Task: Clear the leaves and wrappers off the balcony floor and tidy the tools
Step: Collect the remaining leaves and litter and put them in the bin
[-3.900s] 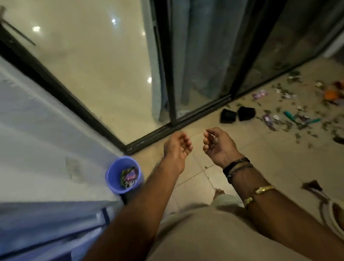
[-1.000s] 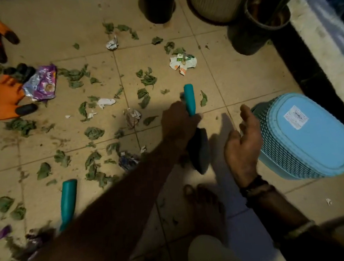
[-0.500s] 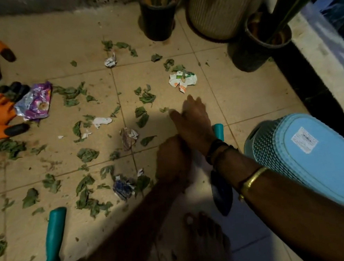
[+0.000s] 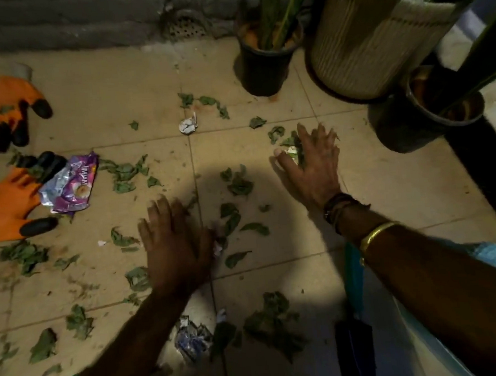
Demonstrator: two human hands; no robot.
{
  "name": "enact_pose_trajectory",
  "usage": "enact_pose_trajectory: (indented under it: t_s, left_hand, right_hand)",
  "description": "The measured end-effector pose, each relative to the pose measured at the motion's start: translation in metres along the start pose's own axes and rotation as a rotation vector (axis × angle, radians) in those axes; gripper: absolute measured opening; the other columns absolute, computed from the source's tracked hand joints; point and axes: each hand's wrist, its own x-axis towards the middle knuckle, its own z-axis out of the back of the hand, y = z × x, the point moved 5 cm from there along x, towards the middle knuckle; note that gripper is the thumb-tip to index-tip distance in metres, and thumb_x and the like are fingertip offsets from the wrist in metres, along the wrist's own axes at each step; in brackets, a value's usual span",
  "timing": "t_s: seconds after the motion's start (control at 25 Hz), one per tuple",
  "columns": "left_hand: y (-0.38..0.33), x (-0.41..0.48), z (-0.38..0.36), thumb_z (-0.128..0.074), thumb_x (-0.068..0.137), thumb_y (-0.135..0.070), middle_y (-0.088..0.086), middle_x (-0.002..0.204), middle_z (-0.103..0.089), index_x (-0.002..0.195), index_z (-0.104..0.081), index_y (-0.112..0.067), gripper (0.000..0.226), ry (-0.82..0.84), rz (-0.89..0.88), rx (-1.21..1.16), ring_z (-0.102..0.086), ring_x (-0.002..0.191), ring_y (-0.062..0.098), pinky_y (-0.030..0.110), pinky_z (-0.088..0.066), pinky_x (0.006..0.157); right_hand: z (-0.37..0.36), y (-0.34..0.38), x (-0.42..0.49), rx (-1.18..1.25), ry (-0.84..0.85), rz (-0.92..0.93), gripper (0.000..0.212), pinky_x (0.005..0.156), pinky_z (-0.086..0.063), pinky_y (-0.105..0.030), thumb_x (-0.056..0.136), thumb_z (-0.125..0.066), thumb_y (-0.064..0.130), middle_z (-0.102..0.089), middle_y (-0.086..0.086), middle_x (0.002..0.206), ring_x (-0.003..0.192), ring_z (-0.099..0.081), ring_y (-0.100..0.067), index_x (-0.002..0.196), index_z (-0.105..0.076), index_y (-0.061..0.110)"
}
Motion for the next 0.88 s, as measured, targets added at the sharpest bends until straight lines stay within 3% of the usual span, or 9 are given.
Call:
enact_pose_trajectory:
  t_s: [0.12,0.2,0.28,0.36,0.48,0.56,0.68,0.8,0.88]
  left_hand:
    - [-0.021,-0.002,-0.004,-0.033,0.100,-0.057,0.008,0.165,-0.022,0.152,-0.037,-0.007,0.073,0.028,-0.242,-0.212,-0.011,0.155,0.020,0.043,-0.007,0.127]
    - [-0.012,0.020,0.011,-0.035,0.100,-0.057,0.003,0.166,-0.018,0.157,-0.029,-0.012,0.073,-0.036,-0.200,-0.279,-0.008,0.155,0.016,0.039,-0.009,0.127]
    - [0.002,0.044,0.022,-0.039,0.099,-0.055,0.002,0.166,-0.020,0.158,-0.025,-0.015,0.073,-0.094,-0.123,-0.319,-0.011,0.154,0.014,0.042,-0.014,0.126]
    - [0.008,0.051,0.023,-0.043,0.100,-0.051,0.002,0.165,-0.024,0.158,-0.028,-0.015,0.070,-0.128,-0.118,-0.357,-0.014,0.153,0.011,0.048,-0.022,0.124]
    - [0.011,0.050,0.021,-0.039,0.100,-0.055,0.002,0.166,-0.022,0.158,-0.026,-0.014,0.072,-0.177,-0.111,-0.422,-0.013,0.154,0.011,0.051,-0.026,0.121]
    - [0.015,0.051,0.024,-0.036,0.099,-0.057,0.004,0.167,-0.020,0.158,-0.024,-0.011,0.076,-0.234,-0.098,-0.429,-0.014,0.155,0.014,0.052,-0.026,0.121]
    - [0.018,0.055,0.022,-0.040,0.099,-0.054,0.007,0.167,-0.016,0.158,-0.021,-0.008,0.077,-0.241,-0.121,-0.374,-0.011,0.155,0.018,0.050,-0.023,0.122]
    - [0.018,0.057,0.018,-0.040,0.099,-0.053,0.007,0.168,-0.012,0.159,-0.018,-0.008,0.078,-0.199,-0.145,-0.340,-0.006,0.156,0.020,0.047,-0.018,0.125]
    - [0.018,0.059,0.018,-0.040,0.099,-0.053,0.007,0.168,-0.011,0.159,-0.019,-0.008,0.078,-0.188,-0.152,-0.338,-0.005,0.156,0.021,0.046,-0.017,0.125]
  right_hand:
    - [-0.035,0.032,-0.006,-0.018,0.163,0.351,0.085,0.124,-0.018,-0.056,0.090,-0.043,0.071,-0.017,-0.011,0.168,0.156,-0.009,-0.031,0.159,-0.028,0.023]
    - [-0.040,0.053,-0.004,0.038,0.107,0.537,0.076,0.123,-0.025,-0.051,0.095,-0.047,0.065,-0.028,-0.008,0.165,0.155,-0.020,-0.028,0.156,-0.035,0.020]
    - [-0.038,0.056,0.030,-0.056,-0.003,0.435,0.083,0.122,-0.024,-0.054,0.095,-0.030,0.075,-0.030,-0.012,0.163,0.153,-0.022,-0.031,0.155,-0.036,0.018]
    - [-0.041,0.052,0.062,-0.111,0.060,0.221,0.101,0.121,-0.021,-0.057,0.086,-0.016,0.089,-0.028,-0.018,0.162,0.152,-0.020,-0.038,0.155,-0.031,0.017]
    - [-0.067,0.083,0.052,-0.075,0.273,0.425,0.103,0.125,-0.012,-0.055,0.082,-0.025,0.089,-0.021,-0.014,0.167,0.155,-0.013,-0.034,0.158,-0.025,0.019]
    - [-0.076,0.108,0.047,-0.048,0.275,0.596,0.097,0.125,-0.013,-0.057,0.085,-0.027,0.085,-0.023,-0.010,0.167,0.156,-0.014,-0.031,0.159,-0.026,0.022]
    - [-0.089,0.130,0.088,-0.111,0.156,0.497,0.087,0.123,-0.012,-0.060,0.090,-0.030,0.081,-0.017,-0.014,0.168,0.155,-0.011,-0.037,0.160,-0.023,0.029]
    - [-0.106,0.155,0.127,-0.054,0.242,0.404,0.086,0.123,-0.005,-0.058,0.089,-0.037,0.080,-0.007,-0.016,0.170,0.156,-0.005,-0.036,0.159,-0.023,0.032]
    - [-0.114,0.175,0.135,-0.039,0.321,0.475,0.087,0.125,-0.003,-0.057,0.089,-0.039,0.077,-0.007,-0.015,0.170,0.157,-0.005,-0.033,0.160,-0.025,0.029]
